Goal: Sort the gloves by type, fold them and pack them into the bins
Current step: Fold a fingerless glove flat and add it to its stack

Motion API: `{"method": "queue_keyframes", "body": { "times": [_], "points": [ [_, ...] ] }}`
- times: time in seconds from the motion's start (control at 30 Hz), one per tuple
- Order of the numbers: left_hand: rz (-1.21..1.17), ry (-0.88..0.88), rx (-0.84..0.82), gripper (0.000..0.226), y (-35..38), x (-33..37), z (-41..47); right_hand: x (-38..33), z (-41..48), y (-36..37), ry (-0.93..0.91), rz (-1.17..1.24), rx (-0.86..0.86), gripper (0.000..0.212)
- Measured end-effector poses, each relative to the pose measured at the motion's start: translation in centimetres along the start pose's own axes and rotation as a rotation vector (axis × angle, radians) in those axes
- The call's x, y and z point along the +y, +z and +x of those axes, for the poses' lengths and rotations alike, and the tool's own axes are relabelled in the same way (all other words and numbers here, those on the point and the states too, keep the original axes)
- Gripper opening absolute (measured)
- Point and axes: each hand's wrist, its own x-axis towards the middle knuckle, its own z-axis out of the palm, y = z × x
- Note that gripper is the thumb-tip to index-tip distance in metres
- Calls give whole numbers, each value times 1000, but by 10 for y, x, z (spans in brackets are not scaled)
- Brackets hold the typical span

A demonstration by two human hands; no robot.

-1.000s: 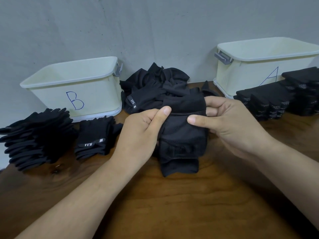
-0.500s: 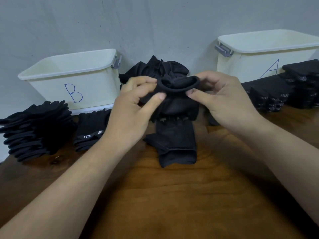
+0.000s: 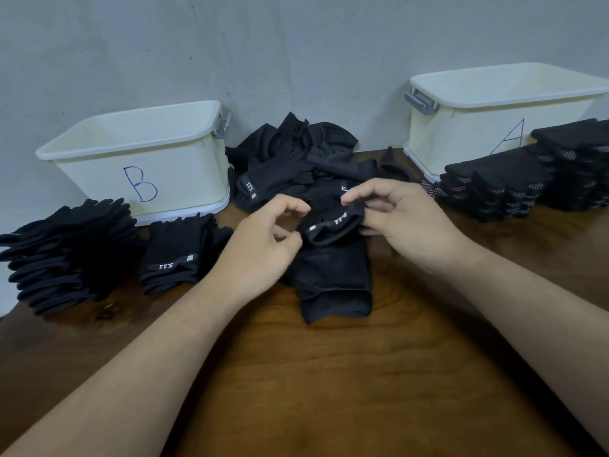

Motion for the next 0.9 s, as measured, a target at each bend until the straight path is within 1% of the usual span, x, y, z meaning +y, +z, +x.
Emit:
{"method": "queue_keyframes", "body": {
  "times": [0.03, 0.07, 0.13, 0.17, 0.2, 0.27, 0.33, 0.47, 0.57, 0.63, 0.73, 0.8, 0.9],
  "points": [
    [45, 13, -29, 41, 0, 0, -2, 2, -5, -5, -60, -140, -20, 26],
    [85, 32, -48, 42, -1, 0, -4, 4, -11, -10, -140, -332, -62, 36],
    [133, 66, -70, 40, -1, 0, -6, 6, -23, -19, -305, -737, -236, 59],
    [147, 71, -75, 40, -1, -1, -6, 5, -27, -22, -342, -868, -339, 68],
    [158, 72, -76, 41, -1, -3, -6, 3, -29, -22, -342, -929, -423, 74],
    [172, 74, -59, 40, -4, -8, -5, -2, -33, -21, -301, -940, -514, 76],
    [151, 79, -49, 36, -8, -14, -8, -8, -38, -17, -281, -923, -530, 71],
    [154, 120, -102, 27, -11, -25, -24, -11, -42, -2, -250, -914, -449, 57],
    [279, 146, -182, 27, -9, -32, -28, -8, -40, 12, -208, -1016, -426, 67],
    [327, 152, -208, 30, -6, -35, -26, -8, -40, 15, -220, -1049, -412, 65],
    [334, 173, -203, 33, -5, -36, -26, -7, -39, 17, -271, -1079, -379, 63],
    [334, 176, -198, 34, -4, -35, -26, -4, -37, 13, -251, -999, -336, 58],
    [329, 151, -214, 38, -4, -35, -28, 3, -35, 5, -230, -722, -167, 38]
  ]
}}
